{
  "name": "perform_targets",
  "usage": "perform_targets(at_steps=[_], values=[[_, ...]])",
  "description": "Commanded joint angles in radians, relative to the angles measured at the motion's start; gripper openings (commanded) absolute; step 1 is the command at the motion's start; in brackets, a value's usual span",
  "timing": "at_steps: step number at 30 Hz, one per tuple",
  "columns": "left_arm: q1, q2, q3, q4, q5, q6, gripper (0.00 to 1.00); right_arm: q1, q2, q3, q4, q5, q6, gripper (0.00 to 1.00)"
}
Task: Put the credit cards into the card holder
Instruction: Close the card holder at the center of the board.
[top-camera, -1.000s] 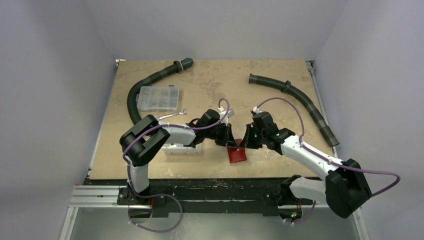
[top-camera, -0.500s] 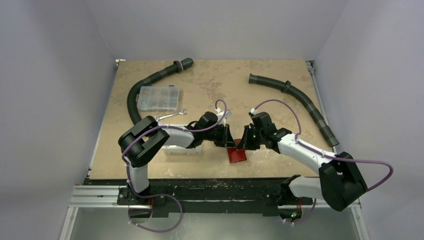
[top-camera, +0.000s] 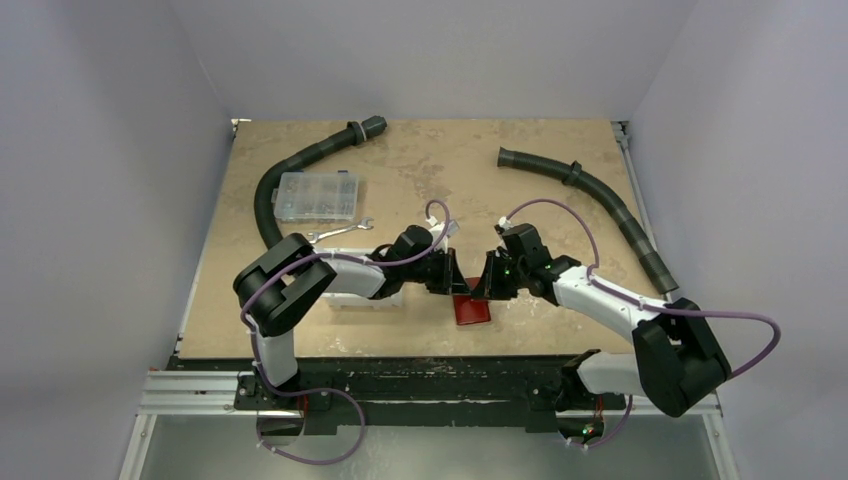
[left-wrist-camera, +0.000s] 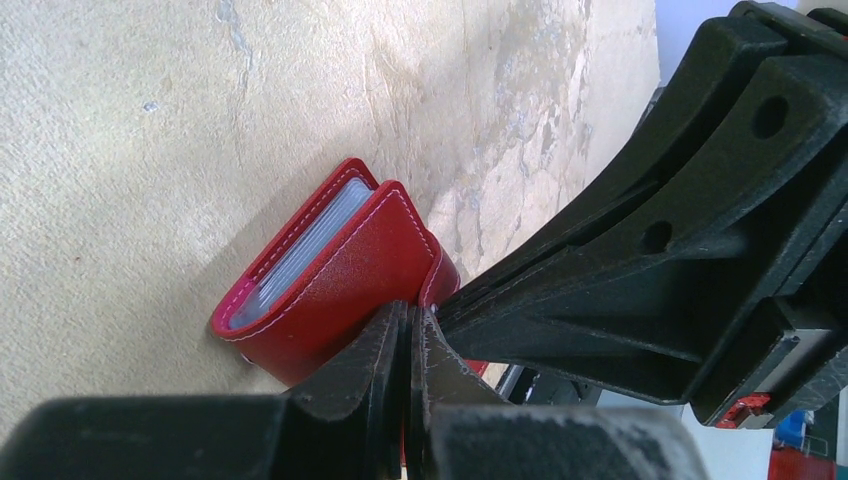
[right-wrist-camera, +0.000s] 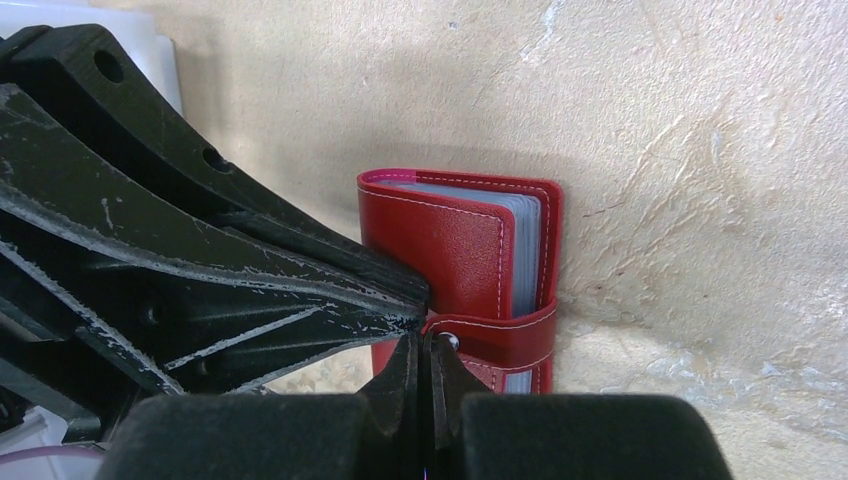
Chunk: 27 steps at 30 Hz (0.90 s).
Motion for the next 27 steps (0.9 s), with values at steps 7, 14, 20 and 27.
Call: perform_targets(at_steps=[7,14,20,27], values=[[0.011,-0.121,-0.023,-0.037,-0.050,0.006,0.10,-0.012,-0.022,-0.035,0.081,-0.052,0.032,0.00],[0.032,-0.149,-0.028,-0.058,-0.049,0.024,0.00,-0.023,-0.040,-0.035,0.078,-0.060,0.016,0.00],[0.025,-0.042,-0.041,0.018,0.016,0.001,0.00,-0.025,-0.048,-0.028,0.076,-0.075,0.001,0.00],[0.021,-0.022,-0.046,0.021,0.004,0.009,0.00,-0.024,-0.028,-0.025,0.082,-0.108,-0.023,0.00]])
